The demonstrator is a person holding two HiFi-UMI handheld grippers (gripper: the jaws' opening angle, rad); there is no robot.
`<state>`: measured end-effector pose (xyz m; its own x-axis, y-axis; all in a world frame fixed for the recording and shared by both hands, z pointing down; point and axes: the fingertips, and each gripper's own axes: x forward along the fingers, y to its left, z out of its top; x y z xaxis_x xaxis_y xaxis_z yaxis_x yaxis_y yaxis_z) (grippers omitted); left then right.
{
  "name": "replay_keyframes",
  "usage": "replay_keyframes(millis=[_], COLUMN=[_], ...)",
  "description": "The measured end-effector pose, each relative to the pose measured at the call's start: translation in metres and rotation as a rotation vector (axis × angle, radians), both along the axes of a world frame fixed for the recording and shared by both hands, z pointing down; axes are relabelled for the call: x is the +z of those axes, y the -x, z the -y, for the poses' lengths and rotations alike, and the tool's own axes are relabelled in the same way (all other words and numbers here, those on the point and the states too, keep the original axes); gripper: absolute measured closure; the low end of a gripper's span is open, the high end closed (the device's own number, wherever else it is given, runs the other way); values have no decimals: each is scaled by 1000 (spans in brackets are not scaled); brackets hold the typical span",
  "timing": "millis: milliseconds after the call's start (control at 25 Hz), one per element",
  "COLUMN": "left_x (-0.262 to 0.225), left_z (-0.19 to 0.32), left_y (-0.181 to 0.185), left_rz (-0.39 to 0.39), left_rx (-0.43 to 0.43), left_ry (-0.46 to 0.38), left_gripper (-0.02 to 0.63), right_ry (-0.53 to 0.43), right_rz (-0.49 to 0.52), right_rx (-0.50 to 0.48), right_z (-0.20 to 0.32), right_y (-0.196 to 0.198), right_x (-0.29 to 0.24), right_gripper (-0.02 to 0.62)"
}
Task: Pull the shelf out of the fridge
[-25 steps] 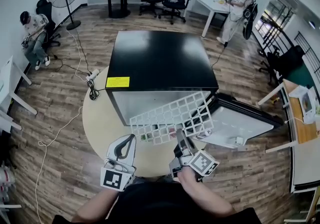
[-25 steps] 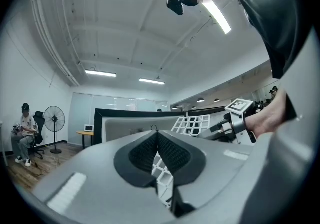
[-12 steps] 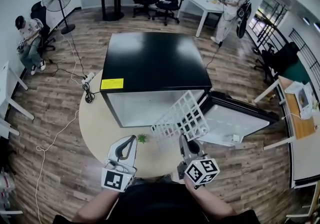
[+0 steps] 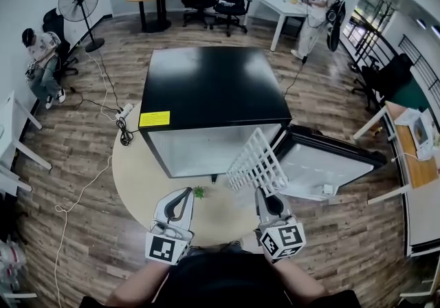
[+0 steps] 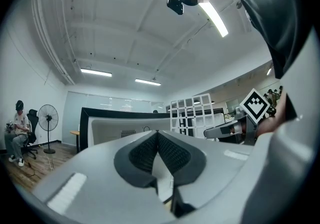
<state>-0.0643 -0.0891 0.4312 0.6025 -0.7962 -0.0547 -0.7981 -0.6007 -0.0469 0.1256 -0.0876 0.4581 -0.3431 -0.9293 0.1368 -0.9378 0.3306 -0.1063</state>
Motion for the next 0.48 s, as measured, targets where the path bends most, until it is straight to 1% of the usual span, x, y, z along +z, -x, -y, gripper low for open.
replay_keyframes(millis=[480], left_x=[-1], left_z=[-1], left_y=[1], left_rz=[-4], left_rx=[-13], left_ry=[-6], left_gripper=[607], right_ry=[-15], right_rz=[-66], right_rx=[-1], right_z=[-2], right_y=[-2], right_x=[4], right_gripper=[563])
